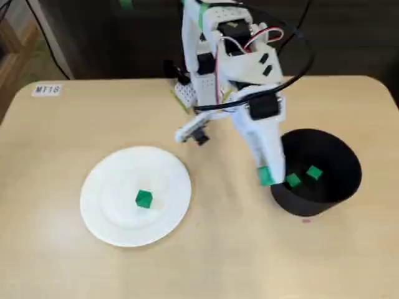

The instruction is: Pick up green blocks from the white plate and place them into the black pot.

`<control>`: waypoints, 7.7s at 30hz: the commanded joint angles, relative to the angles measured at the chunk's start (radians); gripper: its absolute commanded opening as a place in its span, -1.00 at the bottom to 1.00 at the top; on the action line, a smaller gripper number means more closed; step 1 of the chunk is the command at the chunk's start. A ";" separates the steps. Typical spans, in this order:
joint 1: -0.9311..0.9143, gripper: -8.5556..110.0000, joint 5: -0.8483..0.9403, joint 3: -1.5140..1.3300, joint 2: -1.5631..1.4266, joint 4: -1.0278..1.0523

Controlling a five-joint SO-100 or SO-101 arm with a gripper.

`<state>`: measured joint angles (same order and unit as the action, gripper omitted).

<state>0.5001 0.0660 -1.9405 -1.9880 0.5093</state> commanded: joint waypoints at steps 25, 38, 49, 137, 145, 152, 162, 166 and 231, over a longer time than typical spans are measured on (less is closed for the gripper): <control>0.092 -0.90 0.075 -0.215 -0.097 -0.044; -0.601 -0.90 0.002 -0.115 -0.198 0.503; -0.842 -0.88 0.146 0.178 0.314 0.623; 0.178 -0.90 0.225 0.156 0.026 0.252; 0.138 -0.90 0.273 0.749 0.371 0.836; 0.147 -0.90 0.262 0.943 0.526 1.023; 0.156 -0.14 0.333 0.943 0.549 1.026; 0.133 -0.48 0.310 0.943 0.528 1.017; -0.495 -0.85 0.026 -1.040 -1.266 0.552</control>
<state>0.0092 0.0890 -2.9836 -3.2490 1.0538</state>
